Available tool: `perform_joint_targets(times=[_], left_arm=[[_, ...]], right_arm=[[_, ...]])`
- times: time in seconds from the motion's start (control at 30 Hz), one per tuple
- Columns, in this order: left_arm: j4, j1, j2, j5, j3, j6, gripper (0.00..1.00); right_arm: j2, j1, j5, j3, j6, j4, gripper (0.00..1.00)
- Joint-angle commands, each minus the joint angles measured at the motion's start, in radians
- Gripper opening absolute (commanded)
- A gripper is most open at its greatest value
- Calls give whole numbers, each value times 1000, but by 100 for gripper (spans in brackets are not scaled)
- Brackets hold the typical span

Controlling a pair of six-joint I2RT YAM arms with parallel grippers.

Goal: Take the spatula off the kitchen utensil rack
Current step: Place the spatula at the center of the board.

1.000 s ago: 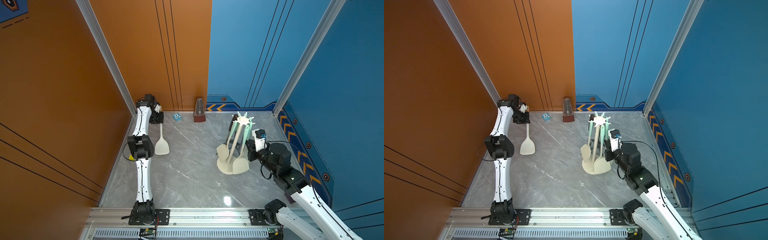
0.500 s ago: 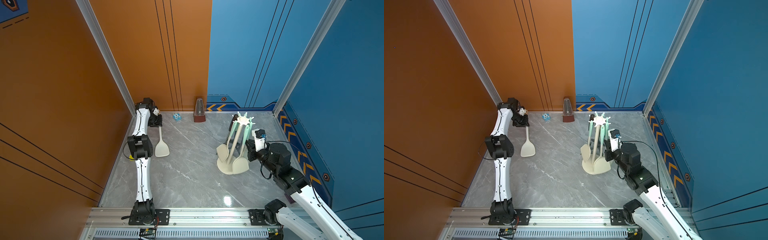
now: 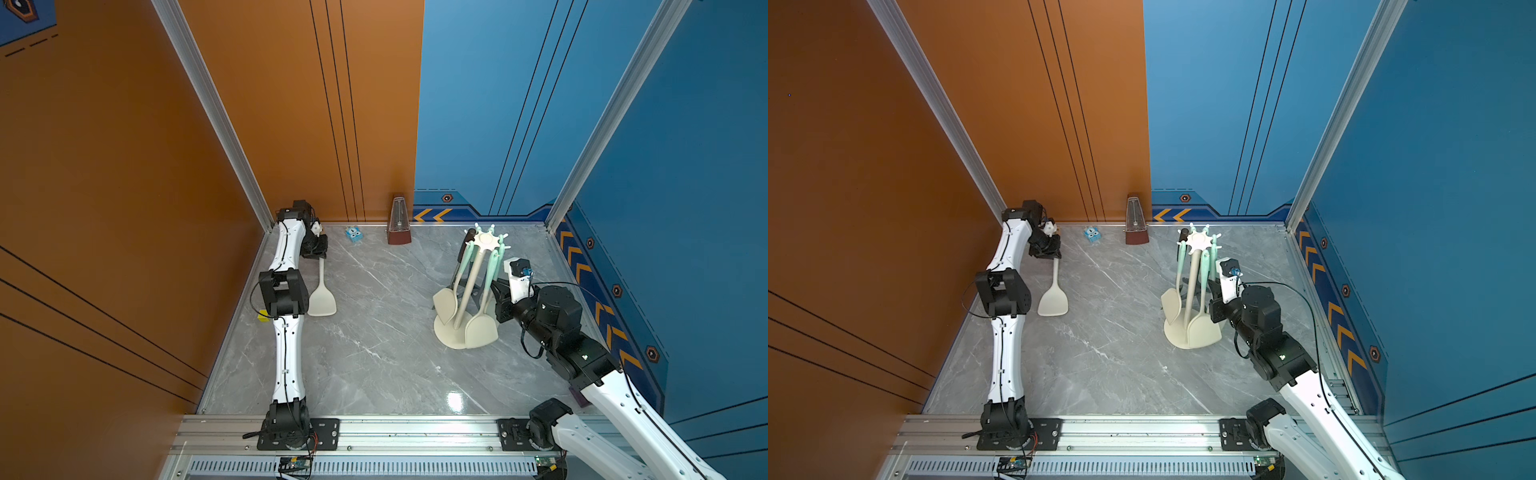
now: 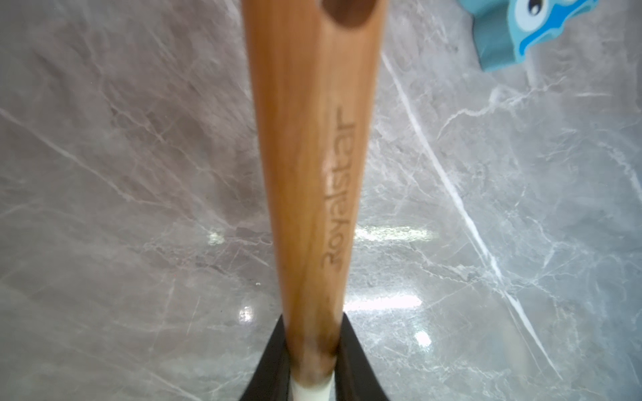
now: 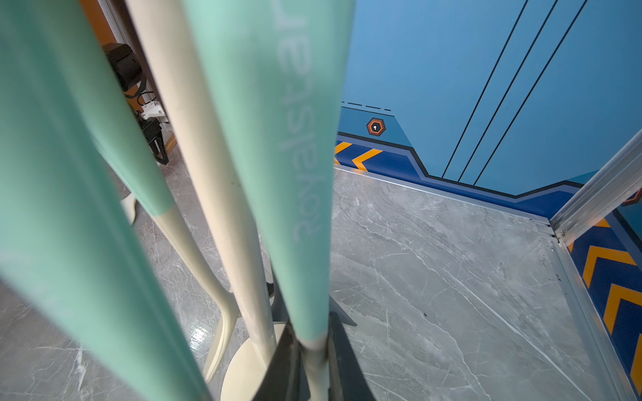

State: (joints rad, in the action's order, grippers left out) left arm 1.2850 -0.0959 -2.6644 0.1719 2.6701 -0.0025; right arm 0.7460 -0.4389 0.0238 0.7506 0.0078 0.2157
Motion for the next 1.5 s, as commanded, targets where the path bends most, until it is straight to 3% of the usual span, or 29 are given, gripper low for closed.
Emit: perform_joint_targets(times=[0.0,0.63,0.8,0.97,1.2,1.47], left_arm=[[39,15,-25,-68,-27,42,0],[38,4,-56,-98,-51,51,2],[37,1,-54,-89,-71,49,14],[37,-3,-47,-85,-76,47,18],[37,-4,-31,-87,-84,60,40],[36,8,12,-104,-61,80,45]], right_arm=[[10,3,31,-24,35,63,15],[16,3,32,-24,36,63,15],[18,3,31,-23,37,63,15],[19,3,28,-21,37,61,15],[16,3,27,-20,37,60,15],[7,2,28,-23,38,63,15]])
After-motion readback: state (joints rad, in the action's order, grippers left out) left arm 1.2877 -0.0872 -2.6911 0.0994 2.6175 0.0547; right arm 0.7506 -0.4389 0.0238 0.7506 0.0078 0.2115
